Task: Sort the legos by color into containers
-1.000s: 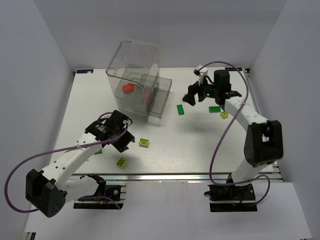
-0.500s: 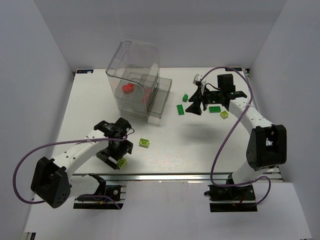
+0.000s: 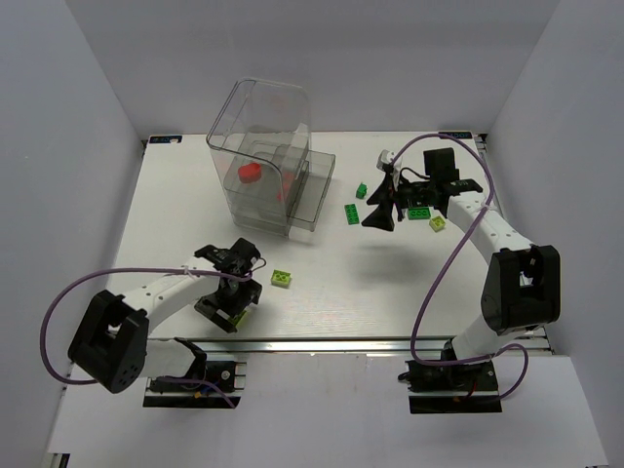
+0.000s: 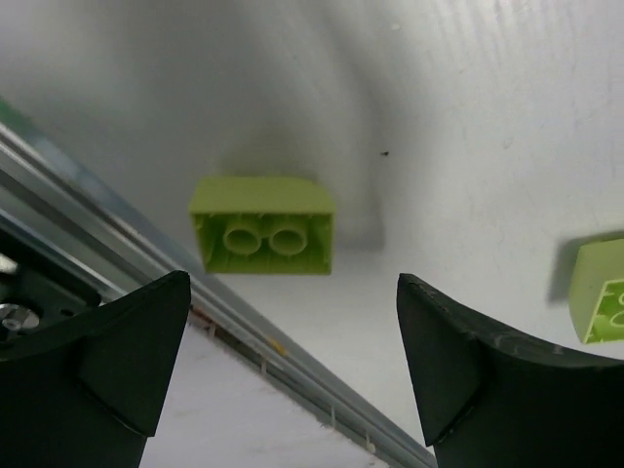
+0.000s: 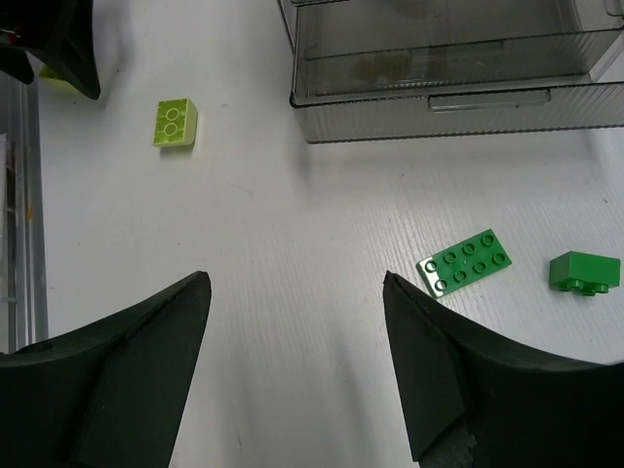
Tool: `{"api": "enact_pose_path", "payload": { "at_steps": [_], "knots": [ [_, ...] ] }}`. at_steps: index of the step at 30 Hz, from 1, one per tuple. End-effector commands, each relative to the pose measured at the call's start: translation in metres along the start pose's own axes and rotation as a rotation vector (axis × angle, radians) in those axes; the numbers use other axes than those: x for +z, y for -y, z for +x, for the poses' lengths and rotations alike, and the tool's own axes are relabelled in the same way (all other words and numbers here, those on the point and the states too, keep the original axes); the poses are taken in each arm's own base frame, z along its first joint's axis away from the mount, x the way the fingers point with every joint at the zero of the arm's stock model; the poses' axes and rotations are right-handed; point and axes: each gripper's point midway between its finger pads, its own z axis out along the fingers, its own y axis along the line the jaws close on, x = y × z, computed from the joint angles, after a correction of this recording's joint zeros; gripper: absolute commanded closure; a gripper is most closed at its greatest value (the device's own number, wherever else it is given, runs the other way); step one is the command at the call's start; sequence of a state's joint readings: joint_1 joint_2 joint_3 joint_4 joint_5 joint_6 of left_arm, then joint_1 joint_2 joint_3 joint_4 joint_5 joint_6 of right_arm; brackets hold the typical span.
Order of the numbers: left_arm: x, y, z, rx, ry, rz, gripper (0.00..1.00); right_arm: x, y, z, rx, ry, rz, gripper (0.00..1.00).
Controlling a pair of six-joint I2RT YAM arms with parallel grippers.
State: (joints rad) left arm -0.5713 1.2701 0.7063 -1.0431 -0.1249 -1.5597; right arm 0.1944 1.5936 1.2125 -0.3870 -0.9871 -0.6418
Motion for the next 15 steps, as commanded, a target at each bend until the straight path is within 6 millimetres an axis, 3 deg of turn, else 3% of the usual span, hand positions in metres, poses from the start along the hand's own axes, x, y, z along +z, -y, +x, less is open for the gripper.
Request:
{"api": "enact_pose_path", "payload": {
  "at_steps": [1, 11, 12, 13, 15],
  "knots": [
    [0.008, 0.014, -0.015, 0.024, 0.074, 0.022, 0.05, -0.008, -0.007, -0.021, -0.053, 0.035, -0.011, 0.23],
    [0.018, 0.008, -0.03, 0.07, 0.137, -0.038, 0.23, -0.011, -0.01, -0.014, -0.039, 0.011, -0.005, 0.23],
    [0.018, 0.009, -0.033, 0.065, 0.144, -0.038, 0.27, -0.011, -0.011, -0.013, -0.033, 0.008, -0.007, 0.23],
    [0.016, 0.011, -0.035, 0.071, 0.151, -0.032, 0.42, -0.01, -0.011, -0.012, -0.032, 0.005, -0.009, 0.23],
    [0.013, 0.015, -0.037, 0.085, 0.16, -0.019, 0.59, -0.01, -0.011, -0.011, -0.033, 0.002, -0.007, 0.23]
  ]
}}
